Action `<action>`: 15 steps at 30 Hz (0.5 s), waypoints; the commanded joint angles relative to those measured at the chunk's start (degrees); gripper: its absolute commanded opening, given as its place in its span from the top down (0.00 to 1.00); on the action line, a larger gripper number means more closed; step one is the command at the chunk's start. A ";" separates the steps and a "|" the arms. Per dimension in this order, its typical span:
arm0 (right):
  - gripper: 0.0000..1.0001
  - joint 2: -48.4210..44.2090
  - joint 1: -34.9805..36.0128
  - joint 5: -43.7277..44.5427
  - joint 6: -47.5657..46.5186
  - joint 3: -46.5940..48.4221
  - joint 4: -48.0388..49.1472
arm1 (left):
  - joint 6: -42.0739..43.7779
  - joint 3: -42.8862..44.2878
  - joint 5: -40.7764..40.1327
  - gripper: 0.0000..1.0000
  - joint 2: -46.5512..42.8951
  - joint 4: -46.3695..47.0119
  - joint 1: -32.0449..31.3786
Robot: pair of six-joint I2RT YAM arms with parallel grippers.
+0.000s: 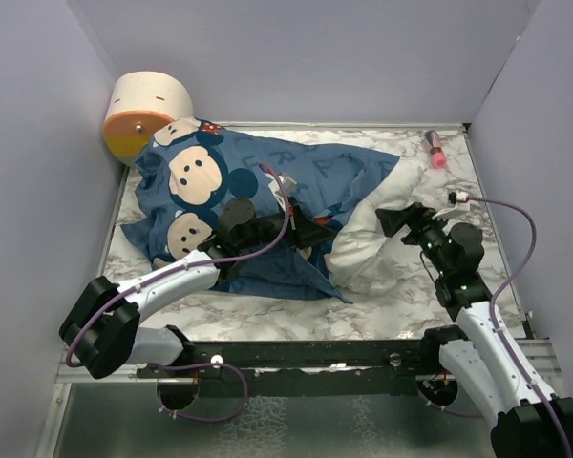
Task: Put the pillow into the pillowcase
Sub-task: Stuff the pillow into the pillowcase.
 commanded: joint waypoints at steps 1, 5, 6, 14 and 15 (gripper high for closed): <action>0.00 2.71 -0.29 -15.72 7.13 -8.54 19.08 | -1.97 3.25 6.41 1.00 -0.79 3.95 -0.71; 0.00 25.40 3.02 -32.33 15.64 -8.89 50.48 | 1.03 10.63 9.12 1.00 3.89 -1.64 -2.78; 0.01 29.88 5.40 -31.96 16.23 -8.00 54.21 | 1.86 13.32 9.79 1.00 5.44 -2.97 -3.52; 0.71 49.28 18.27 -22.56 24.03 -3.61 75.76 | 3.36 37.62 16.50 1.00 21.33 -9.50 -5.73; 0.80 50.09 18.59 -21.84 25.57 -3.98 78.93 | 2.98 42.07 17.68 1.00 23.48 -9.94 -5.73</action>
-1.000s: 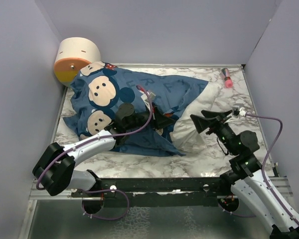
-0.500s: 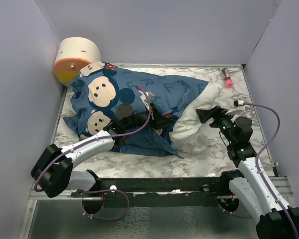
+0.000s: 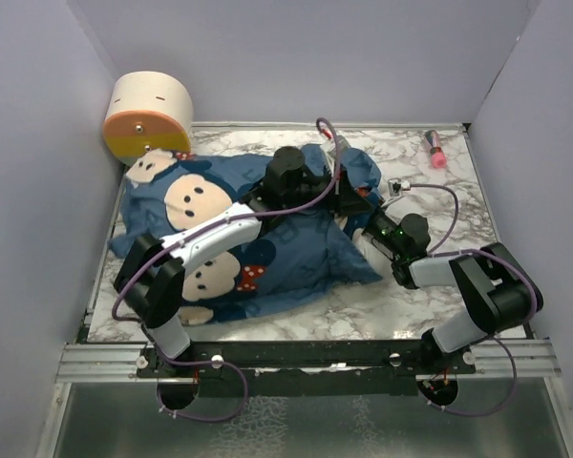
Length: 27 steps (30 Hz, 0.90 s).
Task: Put the pillow into the pillowcase
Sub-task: Stuff the pillow into the pillowcase.
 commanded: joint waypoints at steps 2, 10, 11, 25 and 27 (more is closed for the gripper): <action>0.92 5.52 6.93 -4.77 11.59 0.24 23.88 | -2.11 20.20 11.51 1.00 9.70 2.53 -3.95; 0.99 -6.97 7.40 4.01 10.97 -0.59 18.82 | -10.50 46.34 12.41 1.00 26.27 1.14 -2.86; 0.99 -9.40 7.37 5.41 9.94 -0.47 16.25 | -11.12 50.49 11.71 1.00 28.04 -0.24 -2.43; 0.99 -37.21 -2.89 24.99 1.86 -0.74 -9.95 | -24.12 87.74 -6.74 1.00 48.37 -4.98 1.60; 0.99 -39.45 -2.87 24.35 0.23 -2.20 -11.29 | -21.72 86.99 -4.83 1.00 47.09 -8.62 0.50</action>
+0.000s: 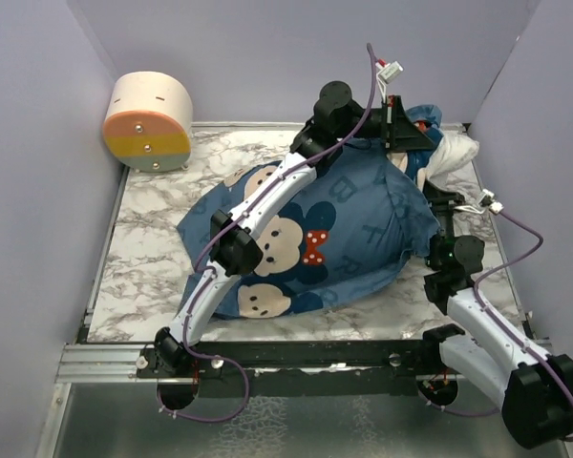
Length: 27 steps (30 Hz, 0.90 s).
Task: Put the pillow into the pillowcase
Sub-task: Stuff the pillow into the pillowcase.
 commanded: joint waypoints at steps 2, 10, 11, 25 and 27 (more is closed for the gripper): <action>0.99 -6.91 2.64 -9.98 -1.13 -2.46 -1.37 | 3.26 -0.26 -15.73 1.00 -3.60 2.38 -1.64; 0.99 -15.28 2.82 -23.13 1.39 -14.80 -6.97 | 31.00 -25.31 -20.05 0.96 -20.32 -30.82 -7.59; 0.99 -15.95 2.89 -23.95 1.74 -16.14 -7.84 | 32.30 -32.60 -21.72 0.95 -23.85 -30.11 -8.41; 0.82 -0.80 4.27 -37.22 3.13 -21.68 1.77 | 31.52 -73.09 -27.87 0.43 -48.50 -18.35 -10.96; 0.75 -2.68 4.27 -37.35 1.28 -21.15 -2.51 | 33.25 -74.87 -32.14 0.28 -52.43 -19.00 -10.96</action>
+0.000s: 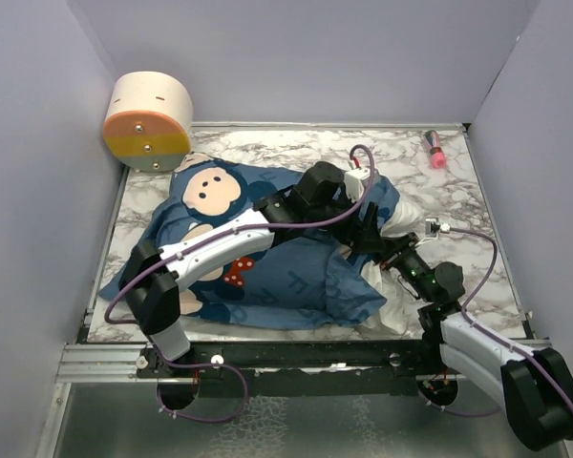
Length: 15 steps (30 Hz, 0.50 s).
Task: Put the pillow into the pillowcase
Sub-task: Stuff the pillow into the pillowcase.
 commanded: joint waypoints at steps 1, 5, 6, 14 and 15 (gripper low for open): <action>0.72 -2.59 1.29 -9.22 -3.73 -1.35 -7.49 | 3.76 -3.69 -10.27 0.21 -9.68 1.00 -0.11; 0.67 -8.63 1.29 -7.53 -6.22 -0.94 -16.80 | 6.79 -1.97 -17.13 0.05 -15.60 -2.81 2.35; 0.66 -9.49 1.25 -7.11 -6.32 -0.99 -17.52 | 7.65 -0.59 -18.29 0.05 -16.03 -3.95 3.13; 0.65 -4.71 1.29 -8.85 -4.91 -1.61 -11.87 | 20.34 26.56 -37.77 0.04 -1.04 -19.25 -2.79; 0.65 -4.22 1.29 -8.97 -4.71 -1.61 -11.46 | 22.04 31.76 -40.37 0.03 3.70 -22.35 -3.64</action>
